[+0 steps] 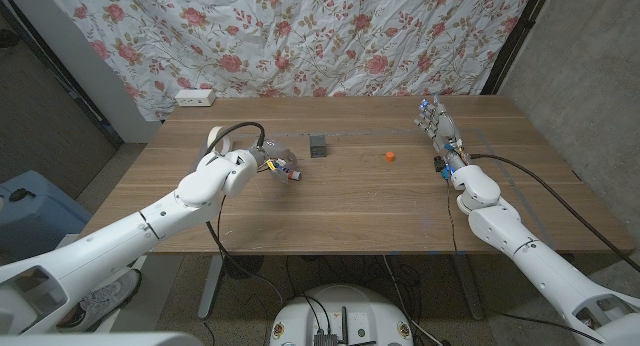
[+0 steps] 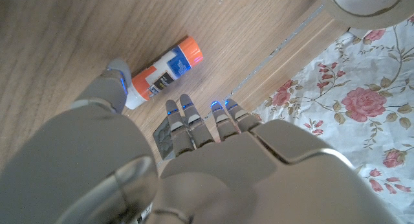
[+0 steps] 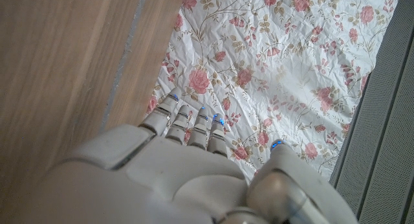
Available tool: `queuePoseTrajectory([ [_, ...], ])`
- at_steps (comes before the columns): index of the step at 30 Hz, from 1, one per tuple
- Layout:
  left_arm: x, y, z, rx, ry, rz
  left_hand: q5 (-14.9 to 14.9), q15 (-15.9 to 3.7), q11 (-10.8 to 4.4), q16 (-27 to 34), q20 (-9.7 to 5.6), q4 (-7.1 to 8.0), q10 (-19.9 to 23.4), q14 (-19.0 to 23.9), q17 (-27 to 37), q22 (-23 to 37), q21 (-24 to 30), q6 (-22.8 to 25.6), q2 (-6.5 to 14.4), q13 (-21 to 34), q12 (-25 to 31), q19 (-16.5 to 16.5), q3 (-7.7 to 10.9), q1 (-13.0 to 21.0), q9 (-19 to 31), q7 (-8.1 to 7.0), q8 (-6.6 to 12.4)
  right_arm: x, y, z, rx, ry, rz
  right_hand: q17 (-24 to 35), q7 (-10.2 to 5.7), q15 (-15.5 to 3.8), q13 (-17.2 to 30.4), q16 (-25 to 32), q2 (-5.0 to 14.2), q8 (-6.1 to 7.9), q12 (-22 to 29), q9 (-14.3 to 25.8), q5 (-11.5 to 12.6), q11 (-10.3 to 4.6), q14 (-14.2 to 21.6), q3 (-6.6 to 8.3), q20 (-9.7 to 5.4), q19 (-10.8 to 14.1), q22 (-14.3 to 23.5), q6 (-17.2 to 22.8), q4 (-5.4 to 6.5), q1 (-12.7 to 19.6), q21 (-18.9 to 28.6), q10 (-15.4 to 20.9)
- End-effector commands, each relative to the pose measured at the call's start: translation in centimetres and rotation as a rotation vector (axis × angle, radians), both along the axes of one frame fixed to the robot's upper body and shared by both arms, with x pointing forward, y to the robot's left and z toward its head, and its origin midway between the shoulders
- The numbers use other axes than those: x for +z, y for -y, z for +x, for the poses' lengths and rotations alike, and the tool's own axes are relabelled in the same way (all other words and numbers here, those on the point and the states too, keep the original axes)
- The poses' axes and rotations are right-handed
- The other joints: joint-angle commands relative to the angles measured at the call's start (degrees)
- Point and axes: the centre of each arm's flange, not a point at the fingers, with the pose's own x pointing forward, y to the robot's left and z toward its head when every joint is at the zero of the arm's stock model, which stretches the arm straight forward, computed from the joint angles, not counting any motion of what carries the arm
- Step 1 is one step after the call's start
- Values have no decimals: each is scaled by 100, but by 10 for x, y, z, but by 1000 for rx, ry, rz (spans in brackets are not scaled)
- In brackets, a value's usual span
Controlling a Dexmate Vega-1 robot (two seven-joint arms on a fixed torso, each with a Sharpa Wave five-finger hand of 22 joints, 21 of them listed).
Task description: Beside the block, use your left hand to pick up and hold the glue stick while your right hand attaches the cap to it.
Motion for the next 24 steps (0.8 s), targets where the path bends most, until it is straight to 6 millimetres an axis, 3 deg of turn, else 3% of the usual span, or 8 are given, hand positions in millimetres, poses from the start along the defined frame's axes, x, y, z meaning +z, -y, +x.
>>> queuePoseTrajectory([
  [1,-8,-2,9,3,18,-18,16,-324,-7,39,-1,1,114,116,19,21,23,104,-9,20,41,100,-51,92,20,-11,48,-2,-2,0,4,-1,14,-7,14,-34,14,35,12,37,37,12,39,-14,26,18,-32,37,14,49,-18,-50,32,45],
  [16,-11,-12,15,-33,26,-83,9,-491,-1,43,24,19,978,668,14,23,28,811,114,5,67,421,-271,422,24,-42,148,-3,-7,4,3,-4,27,-34,-9,-26,8,49,32,49,47,12,42,-7,38,28,-38,45,14,97,-10,-87,35,77],
  [24,-12,-16,18,-53,27,-131,17,-536,-22,35,14,19,1099,780,12,23,29,1005,179,1,35,495,-297,522,25,-39,167,-4,-9,5,0,-3,33,-44,-23,-41,6,51,41,55,49,12,44,-10,36,33,-38,46,14,121,-6,-103,35,86],
])
